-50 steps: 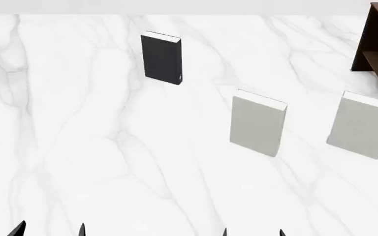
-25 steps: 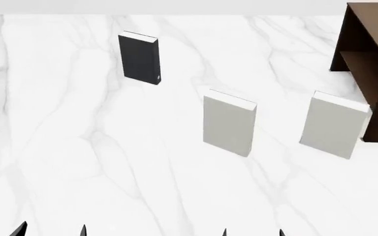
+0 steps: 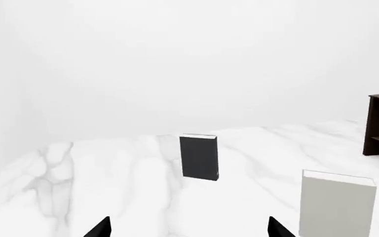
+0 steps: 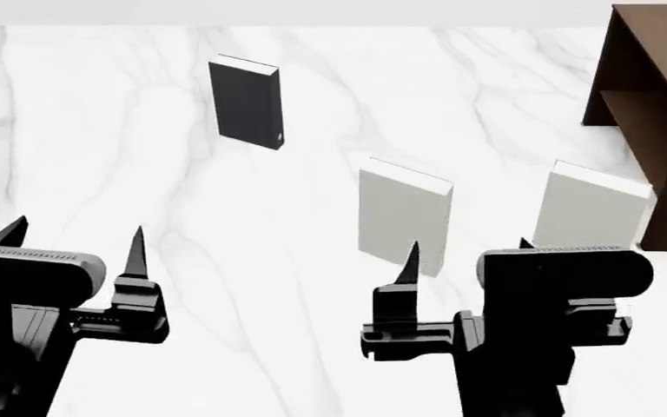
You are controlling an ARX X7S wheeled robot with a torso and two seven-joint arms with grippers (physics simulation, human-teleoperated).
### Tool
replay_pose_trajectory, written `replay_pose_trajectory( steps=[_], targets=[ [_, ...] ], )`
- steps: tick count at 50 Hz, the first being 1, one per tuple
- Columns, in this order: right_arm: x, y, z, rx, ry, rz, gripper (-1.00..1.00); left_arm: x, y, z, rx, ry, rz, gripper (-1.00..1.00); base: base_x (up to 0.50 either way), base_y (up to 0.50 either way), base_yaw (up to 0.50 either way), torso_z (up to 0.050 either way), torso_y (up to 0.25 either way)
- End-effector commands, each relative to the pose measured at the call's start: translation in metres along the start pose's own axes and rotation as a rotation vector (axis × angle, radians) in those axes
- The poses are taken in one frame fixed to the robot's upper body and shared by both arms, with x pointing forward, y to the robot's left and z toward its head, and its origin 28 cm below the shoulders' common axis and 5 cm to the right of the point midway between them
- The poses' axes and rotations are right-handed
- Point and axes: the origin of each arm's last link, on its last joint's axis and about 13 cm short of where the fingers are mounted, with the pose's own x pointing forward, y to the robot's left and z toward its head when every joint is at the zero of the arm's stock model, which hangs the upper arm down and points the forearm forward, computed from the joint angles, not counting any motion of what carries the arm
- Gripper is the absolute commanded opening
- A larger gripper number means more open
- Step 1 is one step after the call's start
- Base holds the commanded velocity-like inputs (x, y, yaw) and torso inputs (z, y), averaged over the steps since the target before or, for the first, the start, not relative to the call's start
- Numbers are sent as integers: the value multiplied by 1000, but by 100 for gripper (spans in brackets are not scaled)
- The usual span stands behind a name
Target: Pick up the book on the left and place it on top of the shelf.
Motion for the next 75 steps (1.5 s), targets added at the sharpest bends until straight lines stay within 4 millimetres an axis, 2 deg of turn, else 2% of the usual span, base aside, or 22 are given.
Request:
replay_pose_trajectory(
  steps=[1,7,16,75],
  targets=[
    [4,-17,79,-38,-15,11,100,20,8,75,19,-74,13,100,0,0,0,0,0],
    [5,-21,82,-17,-24,36,100,28,12,75,2,-73,27,100,23,0,0,0,0],
    [8,-22,81,-6,-4,29,100,33,14,74,-6,-68,37,100,473,0,0,0,0],
    [14,-21,74,-9,60,58,100,35,14,72,17,-69,48,100,500,0,0,0,1]
  ],
)
